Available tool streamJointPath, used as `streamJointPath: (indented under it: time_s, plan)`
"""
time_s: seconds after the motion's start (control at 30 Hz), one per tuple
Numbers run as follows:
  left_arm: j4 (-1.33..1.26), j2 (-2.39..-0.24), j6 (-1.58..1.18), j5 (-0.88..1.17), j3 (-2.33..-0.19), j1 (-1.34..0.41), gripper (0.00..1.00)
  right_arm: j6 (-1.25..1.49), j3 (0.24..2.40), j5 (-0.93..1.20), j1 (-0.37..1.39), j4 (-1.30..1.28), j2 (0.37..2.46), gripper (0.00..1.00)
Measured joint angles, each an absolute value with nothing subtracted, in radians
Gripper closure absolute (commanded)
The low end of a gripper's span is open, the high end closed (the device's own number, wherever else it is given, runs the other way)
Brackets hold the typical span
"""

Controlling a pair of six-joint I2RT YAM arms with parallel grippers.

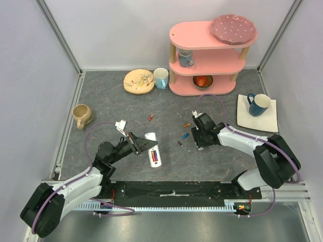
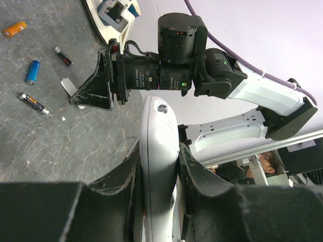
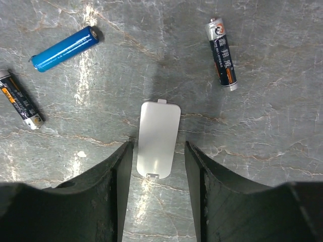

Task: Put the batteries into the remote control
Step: Pick up the battery cover at the center of the board, then load the battery cover into the remote control.

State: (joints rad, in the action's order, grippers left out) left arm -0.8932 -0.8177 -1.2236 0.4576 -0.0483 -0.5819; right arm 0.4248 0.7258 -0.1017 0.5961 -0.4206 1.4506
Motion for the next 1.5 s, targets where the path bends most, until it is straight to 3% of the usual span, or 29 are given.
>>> streamJointPath:
  time_s: [0.43,0.63,0.83,1.0,1.23,1.5]
  plan:
    - [-0.908,-0.851,-1.224,0.466,-0.048,-0.582,0.98,0.427,0.723,-0.085,0.591,-0.426,1.435,0.90]
    - [-0.950,-0.945,-1.224,0.464,-0.060,-0.582,0.98,0.450,0.753,-0.043,0.603,-0.527,1.246,0.99]
    - [-1.056,-1.091,-1.226,0.440,-0.103,-0.588,0.98,0.473,0.910,0.009,0.693,-0.649,1.127,1.00]
    - [-1.140,-1.188,-1.231,0.391,-0.141,-0.623,0.98,0.513,1.035,0.002,0.869,-0.723,1.108,1.00]
    - [-1.179,-1.277,-1.238,0.309,-0.208,-0.683,0.98,0.564,1.174,-0.061,1.023,-0.782,1.204,1.00]
    - [-1.147,-1.284,-1.235,0.165,-0.222,-0.745,0.98,0.598,1.240,-0.108,1.052,-0.825,1.324,1.00]
